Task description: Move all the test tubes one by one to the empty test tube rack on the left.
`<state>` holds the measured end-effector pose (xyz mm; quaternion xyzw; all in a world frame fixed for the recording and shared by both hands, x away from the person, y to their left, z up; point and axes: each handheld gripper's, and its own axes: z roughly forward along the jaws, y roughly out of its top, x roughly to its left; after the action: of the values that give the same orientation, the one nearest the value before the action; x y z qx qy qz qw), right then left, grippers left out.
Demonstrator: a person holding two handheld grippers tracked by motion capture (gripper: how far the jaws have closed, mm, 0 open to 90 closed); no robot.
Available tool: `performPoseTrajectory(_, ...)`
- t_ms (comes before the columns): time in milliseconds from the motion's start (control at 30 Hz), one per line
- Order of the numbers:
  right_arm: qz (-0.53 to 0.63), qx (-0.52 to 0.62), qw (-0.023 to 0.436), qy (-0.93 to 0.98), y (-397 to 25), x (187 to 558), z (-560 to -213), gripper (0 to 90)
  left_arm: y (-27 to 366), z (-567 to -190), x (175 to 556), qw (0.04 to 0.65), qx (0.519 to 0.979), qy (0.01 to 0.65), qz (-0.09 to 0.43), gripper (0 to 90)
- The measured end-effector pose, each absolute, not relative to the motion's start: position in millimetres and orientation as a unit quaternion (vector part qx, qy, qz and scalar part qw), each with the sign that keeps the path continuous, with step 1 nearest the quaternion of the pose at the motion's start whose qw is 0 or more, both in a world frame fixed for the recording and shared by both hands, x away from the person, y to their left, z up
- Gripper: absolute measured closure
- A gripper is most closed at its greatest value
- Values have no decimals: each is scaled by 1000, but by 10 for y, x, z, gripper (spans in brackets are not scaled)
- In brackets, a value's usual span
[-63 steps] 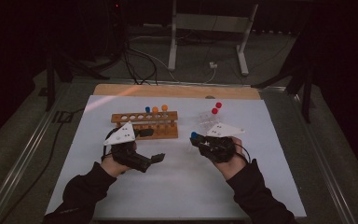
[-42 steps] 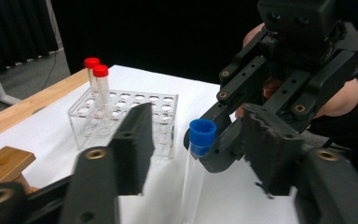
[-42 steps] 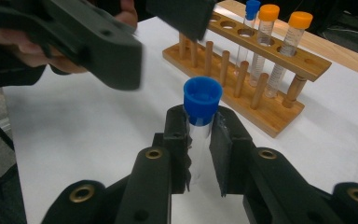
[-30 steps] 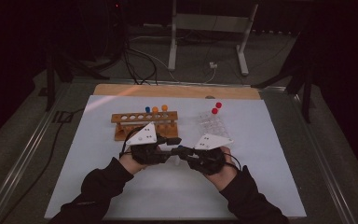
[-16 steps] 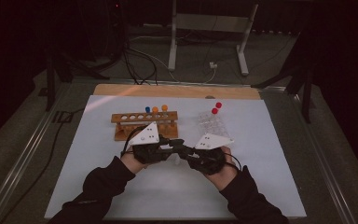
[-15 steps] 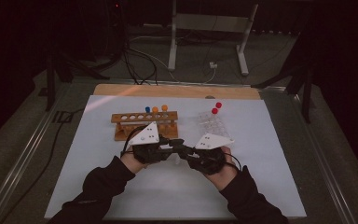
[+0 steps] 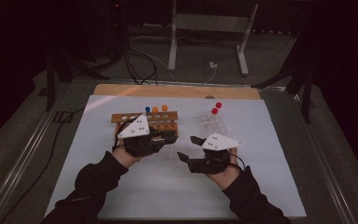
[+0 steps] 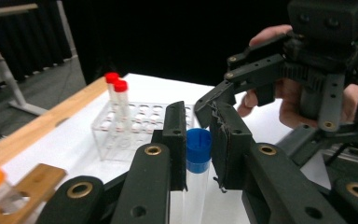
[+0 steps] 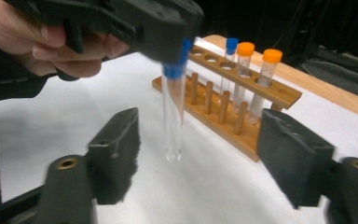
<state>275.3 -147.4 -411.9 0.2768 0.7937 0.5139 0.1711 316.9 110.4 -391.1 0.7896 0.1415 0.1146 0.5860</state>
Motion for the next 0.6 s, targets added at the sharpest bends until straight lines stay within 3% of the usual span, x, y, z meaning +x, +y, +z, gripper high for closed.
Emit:
performPoseTrajectory(300, 513, 292, 146, 794, -1557, 2779, -4138, 17, 1279, -3794, 3249, 586, 783, 159, 134, 781)
performPoseTrajectory(600, 522, 291, 157, 786, -1605, 2769, -4132, 17, 1487, -3675, 3379, 586, 772, 185, 164, 781)
